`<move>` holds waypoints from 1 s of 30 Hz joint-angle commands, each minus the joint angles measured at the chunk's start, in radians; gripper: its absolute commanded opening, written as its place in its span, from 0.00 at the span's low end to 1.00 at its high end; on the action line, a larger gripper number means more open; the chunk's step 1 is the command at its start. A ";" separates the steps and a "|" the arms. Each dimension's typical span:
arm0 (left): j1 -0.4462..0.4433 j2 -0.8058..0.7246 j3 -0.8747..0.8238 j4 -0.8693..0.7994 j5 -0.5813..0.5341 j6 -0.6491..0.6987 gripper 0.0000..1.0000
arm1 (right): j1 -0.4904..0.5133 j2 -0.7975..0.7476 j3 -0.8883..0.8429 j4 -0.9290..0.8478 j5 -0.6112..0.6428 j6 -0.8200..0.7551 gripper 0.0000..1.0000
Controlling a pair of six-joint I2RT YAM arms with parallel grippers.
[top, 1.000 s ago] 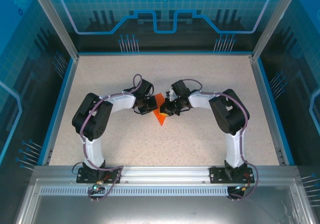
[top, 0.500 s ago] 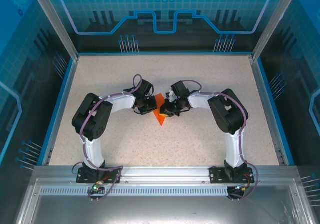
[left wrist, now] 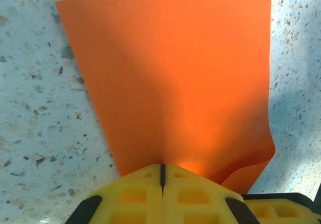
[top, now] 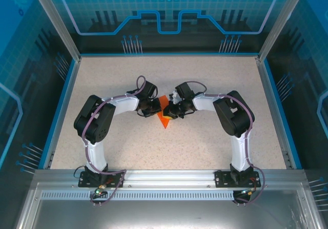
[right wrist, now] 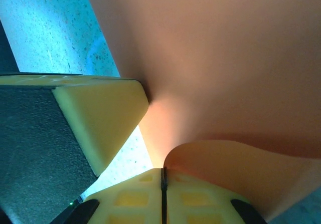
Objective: Fold a paper plane with a square sheet of paper (pick it up from the middle)
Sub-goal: Third fold the triangle at the center of the table.
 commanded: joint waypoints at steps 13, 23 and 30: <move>0.000 0.022 -0.008 -0.040 0.006 0.023 0.00 | 0.019 0.039 0.008 -0.001 -0.003 -0.029 0.09; -0.001 0.016 -0.009 -0.045 0.008 0.025 0.00 | 0.019 0.052 0.015 -0.015 0.006 -0.034 0.11; 0.024 -0.075 -0.016 -0.069 -0.025 -0.014 0.00 | 0.019 0.057 0.019 -0.050 0.029 -0.044 0.23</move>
